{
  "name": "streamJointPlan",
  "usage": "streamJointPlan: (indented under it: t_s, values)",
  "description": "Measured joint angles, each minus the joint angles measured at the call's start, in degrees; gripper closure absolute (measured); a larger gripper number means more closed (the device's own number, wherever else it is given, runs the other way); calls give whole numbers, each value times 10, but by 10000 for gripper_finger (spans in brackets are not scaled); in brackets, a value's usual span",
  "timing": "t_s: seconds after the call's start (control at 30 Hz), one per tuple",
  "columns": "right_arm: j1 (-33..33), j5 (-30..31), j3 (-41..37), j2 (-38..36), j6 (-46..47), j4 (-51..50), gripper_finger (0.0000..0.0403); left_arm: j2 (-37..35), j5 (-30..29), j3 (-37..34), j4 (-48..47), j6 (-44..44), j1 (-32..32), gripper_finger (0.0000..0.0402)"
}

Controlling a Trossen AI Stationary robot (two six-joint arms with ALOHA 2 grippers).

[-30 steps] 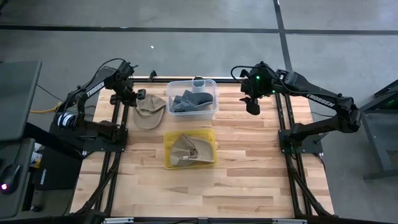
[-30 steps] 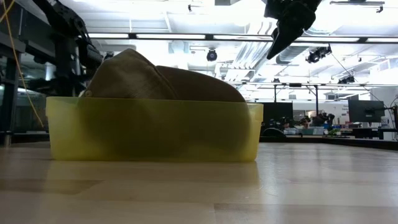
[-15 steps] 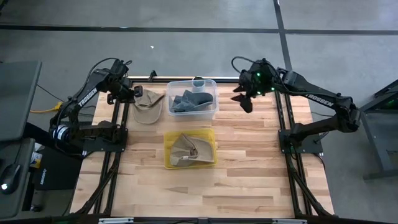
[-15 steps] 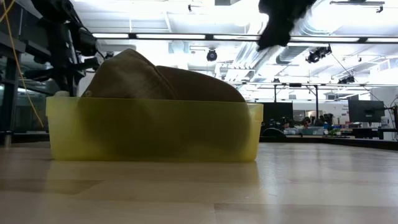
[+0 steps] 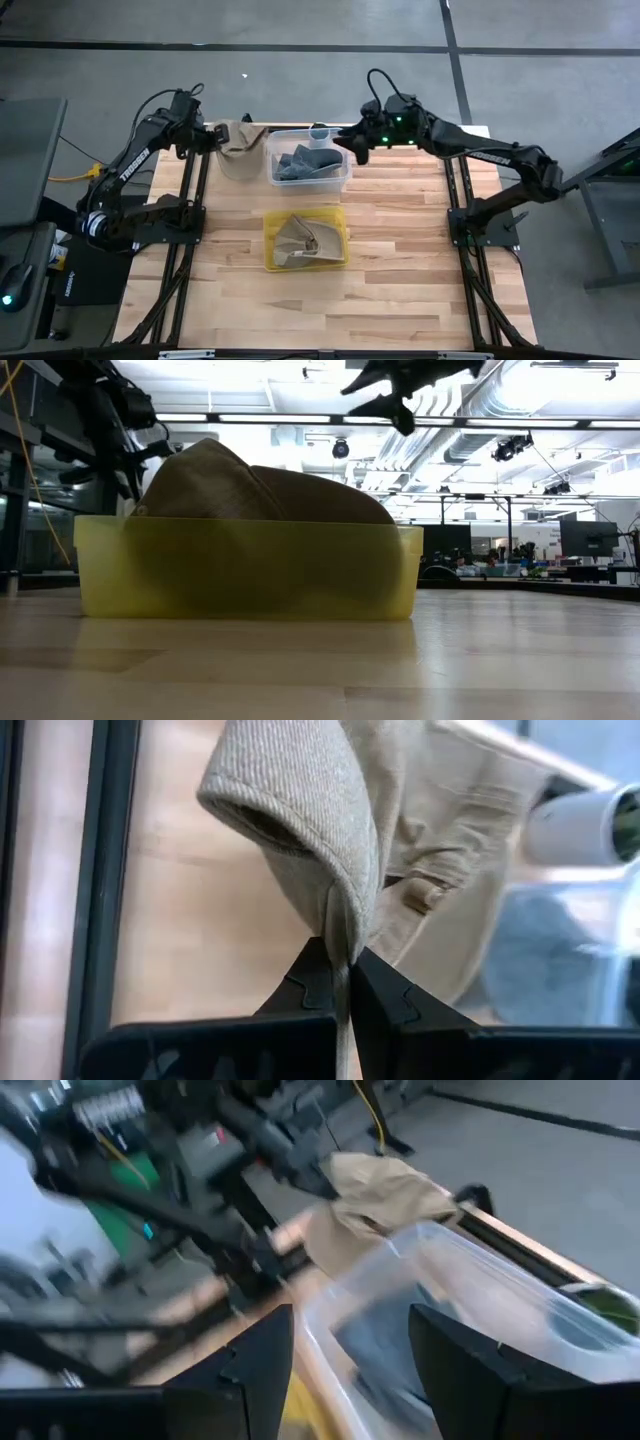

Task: Pick & Place hat
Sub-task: Put the brown cap into the yellow bin

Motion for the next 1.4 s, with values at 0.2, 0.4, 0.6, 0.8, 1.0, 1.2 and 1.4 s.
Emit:
streamJointPlan:
  t_s: [0.2, 0.4, 0.6, 0.8, 1.0, 1.2, 1.4]
  values:
    - [23, 15, 0, 56, 125, 147, 210, -32, -6, 0, 41, -24, 0, 401]
    - [42, 62, 0, 101, 189, 238, 210, -63, -14, 0, 69, -42, 0, 401]
    - [56, 120, 0, 130, 211, 295, 210, -85, -2, 0, 123, -66, 0, 401]
    - [66, 172, 0, 151, 221, 339, 210, -94, 41, 0, 169, -84, 0, 401]
    - [71, 205, 0, 170, 189, 371, 210, -104, 60, 0, 185, -95, 0, 401]
    - [71, 222, 0, 192, 179, 376, 210, -113, 96, 0, 240, -111, 0, 401]
    - [75, 263, 0, 218, 127, 439, 210, -113, 120, 0, 287, -134, 0, 401]
